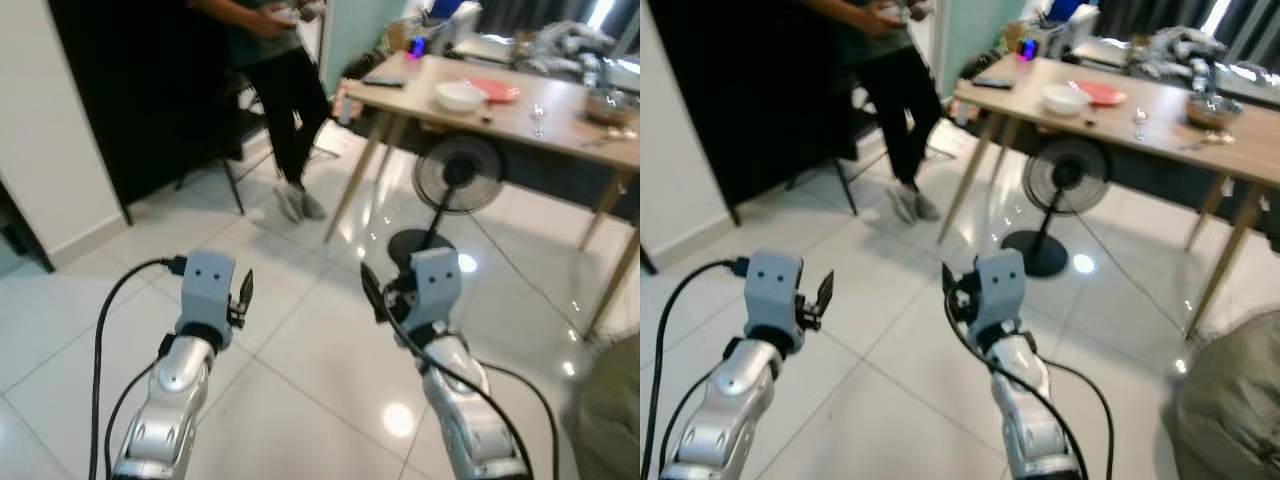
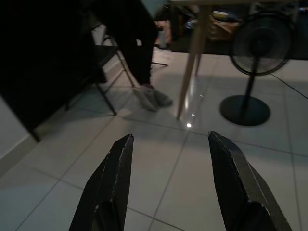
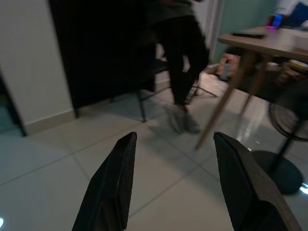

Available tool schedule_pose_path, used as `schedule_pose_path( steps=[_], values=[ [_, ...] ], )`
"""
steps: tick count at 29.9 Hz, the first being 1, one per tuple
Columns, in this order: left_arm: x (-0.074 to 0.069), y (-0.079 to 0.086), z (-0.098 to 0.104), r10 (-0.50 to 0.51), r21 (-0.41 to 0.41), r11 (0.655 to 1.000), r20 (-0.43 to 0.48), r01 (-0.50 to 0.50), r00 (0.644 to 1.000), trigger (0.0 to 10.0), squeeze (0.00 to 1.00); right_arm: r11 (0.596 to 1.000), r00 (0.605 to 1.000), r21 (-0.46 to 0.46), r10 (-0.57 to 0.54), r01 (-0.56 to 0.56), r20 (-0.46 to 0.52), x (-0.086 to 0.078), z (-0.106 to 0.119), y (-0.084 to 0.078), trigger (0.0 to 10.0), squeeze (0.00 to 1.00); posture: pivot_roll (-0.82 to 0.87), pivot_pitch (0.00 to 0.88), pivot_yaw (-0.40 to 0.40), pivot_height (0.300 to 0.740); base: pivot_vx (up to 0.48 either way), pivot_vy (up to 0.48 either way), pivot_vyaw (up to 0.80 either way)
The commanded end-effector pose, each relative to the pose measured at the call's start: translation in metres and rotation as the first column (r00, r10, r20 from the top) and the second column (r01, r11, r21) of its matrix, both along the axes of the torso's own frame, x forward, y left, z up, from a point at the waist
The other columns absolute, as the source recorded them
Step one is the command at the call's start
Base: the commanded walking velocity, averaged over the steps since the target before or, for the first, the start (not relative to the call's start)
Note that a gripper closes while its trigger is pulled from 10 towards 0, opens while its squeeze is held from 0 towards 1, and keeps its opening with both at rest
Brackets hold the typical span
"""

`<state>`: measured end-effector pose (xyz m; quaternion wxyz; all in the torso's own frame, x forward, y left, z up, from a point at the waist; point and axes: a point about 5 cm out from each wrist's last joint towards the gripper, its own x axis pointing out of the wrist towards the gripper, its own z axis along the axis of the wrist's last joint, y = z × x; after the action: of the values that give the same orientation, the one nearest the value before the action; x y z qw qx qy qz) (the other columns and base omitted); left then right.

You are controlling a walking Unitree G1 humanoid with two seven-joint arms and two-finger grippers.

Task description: Setting the table

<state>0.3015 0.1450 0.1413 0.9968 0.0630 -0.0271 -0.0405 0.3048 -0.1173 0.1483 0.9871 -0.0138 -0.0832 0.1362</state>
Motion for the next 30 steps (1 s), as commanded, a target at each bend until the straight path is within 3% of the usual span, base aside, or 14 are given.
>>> schedule_pose_path(
  steps=[1, 16, 19, 30],
  values=[
    [-0.0008, -0.002, -0.0038, -0.004, -0.007, 1.0, -0.017, 0.004, 1.0, 10.0, 0.0, 1.0, 1.0, -0.001, -0.017, 0.017, -0.011, -0.0004, -0.0024, -0.0059, 10.0, 0.0, -0.05, 0.0, 0.04, 0.74, 0.0, 0.0, -0.8],
    [-0.0008, -0.002, -0.0028, 0.003, -0.004, 1.0, -0.004, -0.003, 1.0, 10.0, 0.0, 1.0, 1.0, 0.003, -0.018, 0.018, -0.015, -0.001, -0.003, -0.0056, 10.0, 0.0, -0.05, 0.0, 0.041, 0.74, 0.0, 0.0, -0.8],
    [0.0003, -0.0024, -0.0025, 0.009, -0.001, 1.0, -0.003, -0.009, 1.0, 10.0, 0.0, 1.0, 1.0, 0.006, -0.022, 0.022, -0.016, -0.0008, -0.003, -0.0059, 10.0, 0.0, -0.05, 0.0, 0.04, 0.74, 0.48, 0.0, -0.68],
    [0.0019, -0.0037, -0.0014, 0.006, -0.006, 1.0, -0.001, -0.006, 1.0, 10.0, 0.0, 1.0, 1.0, 0.008, -0.026, 0.026, -0.012, -0.0008, -0.0023, -0.0065, 10.0, 0.0, -0.05, 0.0, 0.04, 0.74, 0.48, 0.0, 0.0]
  ],
)
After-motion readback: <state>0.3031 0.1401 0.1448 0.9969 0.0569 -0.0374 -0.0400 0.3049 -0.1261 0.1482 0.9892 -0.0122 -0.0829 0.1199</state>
